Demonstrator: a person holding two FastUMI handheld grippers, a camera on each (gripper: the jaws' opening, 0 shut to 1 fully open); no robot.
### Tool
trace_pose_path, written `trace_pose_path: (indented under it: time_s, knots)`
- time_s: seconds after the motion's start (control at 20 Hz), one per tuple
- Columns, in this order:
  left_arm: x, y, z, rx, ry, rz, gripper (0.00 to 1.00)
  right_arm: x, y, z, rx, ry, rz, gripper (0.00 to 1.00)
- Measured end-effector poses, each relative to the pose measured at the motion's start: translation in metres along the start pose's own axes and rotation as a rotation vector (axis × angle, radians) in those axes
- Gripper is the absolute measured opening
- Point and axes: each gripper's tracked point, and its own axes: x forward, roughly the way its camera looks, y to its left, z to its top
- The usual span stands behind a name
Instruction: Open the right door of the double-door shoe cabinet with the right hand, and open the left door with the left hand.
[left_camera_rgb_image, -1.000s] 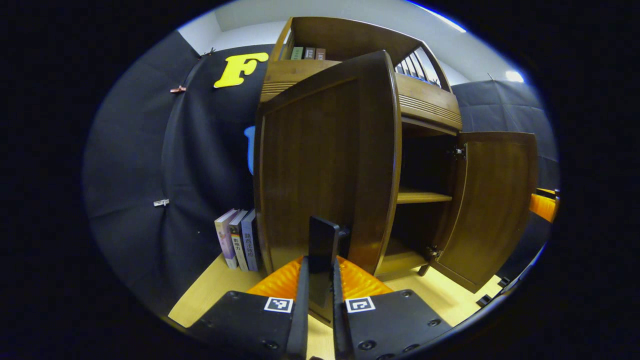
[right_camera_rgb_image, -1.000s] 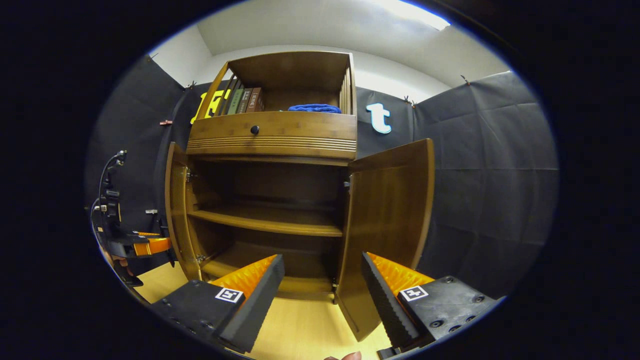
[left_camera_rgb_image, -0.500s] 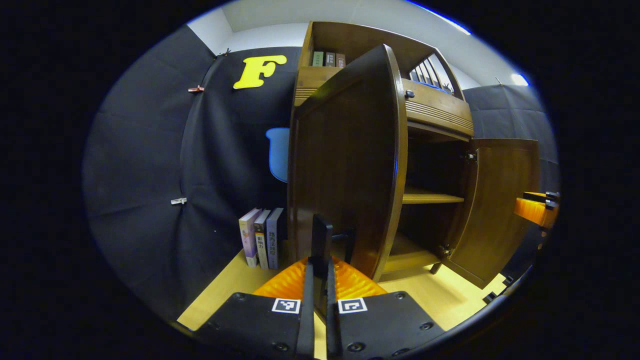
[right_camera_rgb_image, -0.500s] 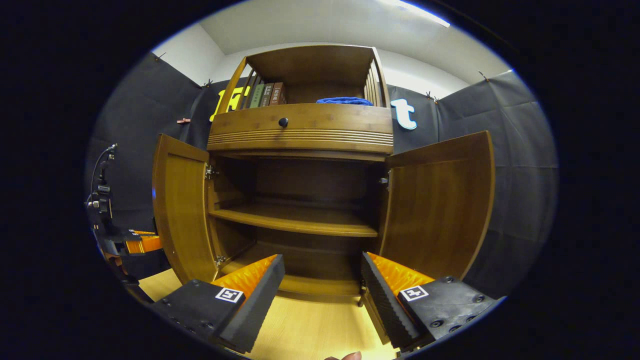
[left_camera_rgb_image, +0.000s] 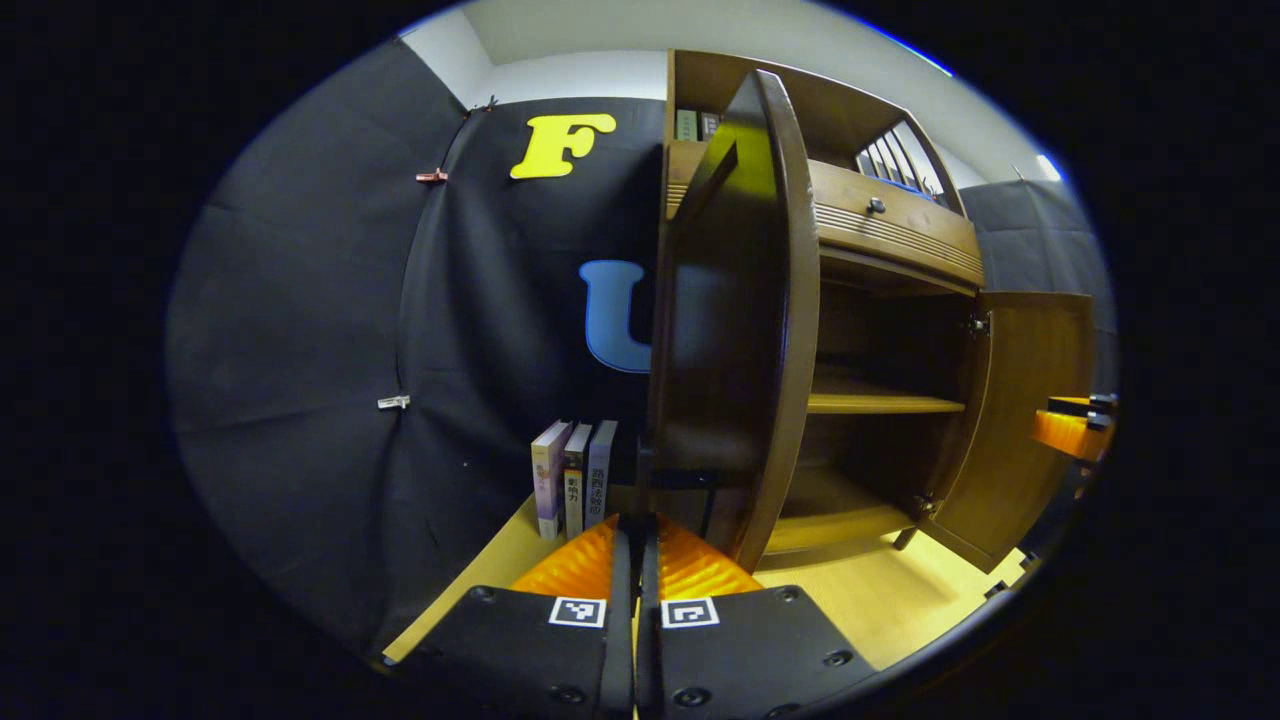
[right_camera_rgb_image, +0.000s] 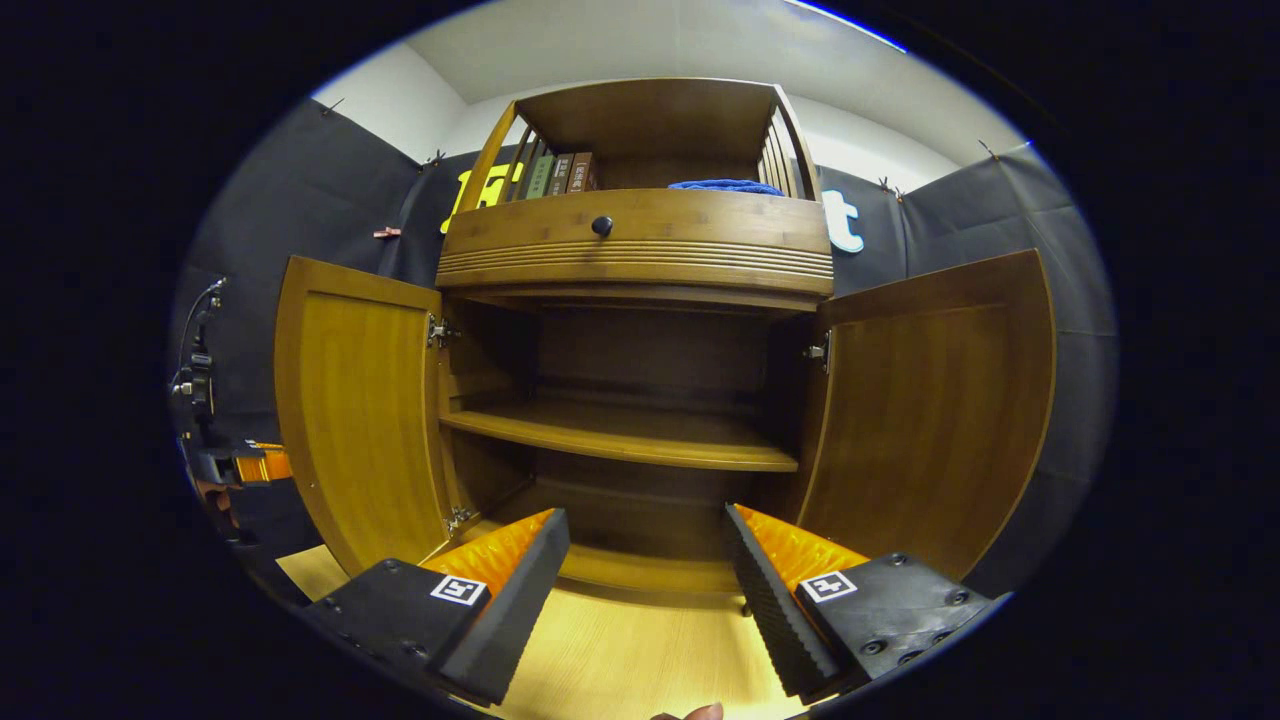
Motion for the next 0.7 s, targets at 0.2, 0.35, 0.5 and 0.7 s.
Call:
trace_pose_path:
  time_s: [0.2,0.35,0.5,0.7]
  knots:
    - [0.0,0.005,0.0,-0.007,0.006,-0.011,0.1,0.007,0.007,0.0,0.025,0.007,0.008,0.98]
    - [-0.002,0.006,0.0,0.01,-0.002,0.016,0.1,0.007,0.008,0.002,0.02,0.006,0.013,0.98]
    - [-0.01,0.008,0.003,0.032,-0.017,0.06,0.12,0.002,0.007,0.006,0.014,0.002,0.017,0.98]
    - [-0.03,0.012,0.002,0.026,-0.027,0.109,0.33,-0.01,0.005,0.007,0.016,0.005,0.027,0.98]
